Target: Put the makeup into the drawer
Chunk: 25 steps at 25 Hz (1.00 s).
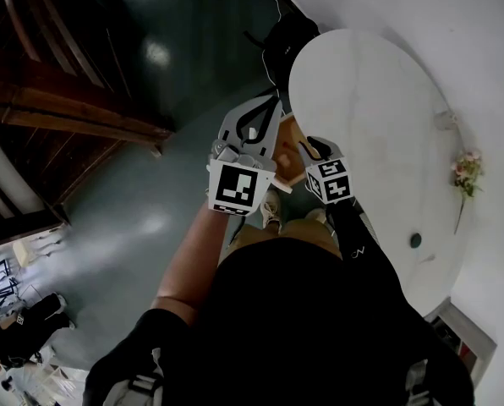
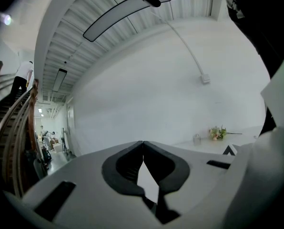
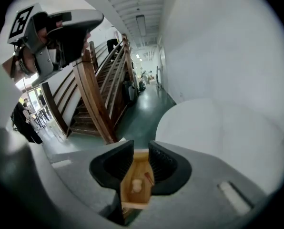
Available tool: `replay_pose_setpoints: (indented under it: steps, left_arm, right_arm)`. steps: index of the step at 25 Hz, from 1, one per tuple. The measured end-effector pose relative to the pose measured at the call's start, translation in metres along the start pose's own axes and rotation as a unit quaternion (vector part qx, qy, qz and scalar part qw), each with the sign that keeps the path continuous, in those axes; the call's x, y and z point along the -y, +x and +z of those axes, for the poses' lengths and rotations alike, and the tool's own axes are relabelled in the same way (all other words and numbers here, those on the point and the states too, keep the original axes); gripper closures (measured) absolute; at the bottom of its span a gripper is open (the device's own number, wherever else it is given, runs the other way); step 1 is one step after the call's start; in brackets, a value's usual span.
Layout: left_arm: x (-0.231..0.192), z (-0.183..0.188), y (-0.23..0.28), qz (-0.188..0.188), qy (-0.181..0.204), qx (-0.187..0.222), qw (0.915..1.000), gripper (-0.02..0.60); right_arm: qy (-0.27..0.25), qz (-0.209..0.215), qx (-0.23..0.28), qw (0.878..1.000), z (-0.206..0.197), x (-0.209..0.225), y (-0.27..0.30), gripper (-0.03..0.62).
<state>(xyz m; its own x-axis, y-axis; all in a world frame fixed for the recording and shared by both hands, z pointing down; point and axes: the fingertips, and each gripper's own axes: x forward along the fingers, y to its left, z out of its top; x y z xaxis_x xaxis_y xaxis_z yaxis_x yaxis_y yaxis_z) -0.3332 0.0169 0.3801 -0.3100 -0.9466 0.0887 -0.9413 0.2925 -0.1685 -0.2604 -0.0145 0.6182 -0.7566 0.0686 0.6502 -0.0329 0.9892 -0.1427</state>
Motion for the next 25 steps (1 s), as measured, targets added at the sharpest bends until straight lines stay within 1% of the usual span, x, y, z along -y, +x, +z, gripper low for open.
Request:
replay_pose_setpoints:
  steps: [3,5,7,9,12,13,16,19,25]
  left_arm:
    - [0.001,0.009,0.000,-0.001,0.002,0.006,1.0000,0.572]
    - [0.002,0.018,0.000,-0.002,0.002,0.016,0.9999,0.572]
    - [0.001,0.028,0.000,-0.001,0.006,0.024,0.9997,0.572]
    - [0.000,0.038,0.000,0.006,0.010,0.034,0.9993,0.572]
    - [0.000,0.053,0.000,0.014,0.009,0.049,0.9987,0.572]
    - [0.002,0.056,0.001,0.012,0.009,0.052,0.9986,0.572]
    - [0.014,0.064,0.007,-0.001,0.017,0.056,0.9983,0.572]
    - [0.036,0.076,0.019,-0.023,0.026,0.064,0.9974,0.572]
    - [0.095,0.097,0.050,-0.091,0.030,0.080,0.9922,0.572]
  right_arm:
    - [-0.030,-0.022,0.076,0.996,0.047,0.003,-0.023,0.511]
    - [-0.052,-0.038,0.137,0.989,0.083,0.005,-0.046,0.511]
    - [-0.078,-0.056,0.192,0.977,0.118,0.005,-0.072,0.511]
    - [-0.102,-0.073,0.237,0.964,0.146,0.005,-0.098,0.511]
    - [-0.122,-0.097,0.303,0.940,0.180,0.002,-0.137,0.511]
    - [-0.124,-0.099,0.318,0.935,0.188,0.000,-0.147,0.511]
    - [-0.133,-0.100,0.332,0.928,0.194,-0.003,-0.163,0.511]
    - [-0.134,-0.118,0.335,0.925,0.188,0.009,-0.181,0.511]
    - [-0.105,-0.180,0.340,0.917,0.171,0.054,-0.233,0.511]
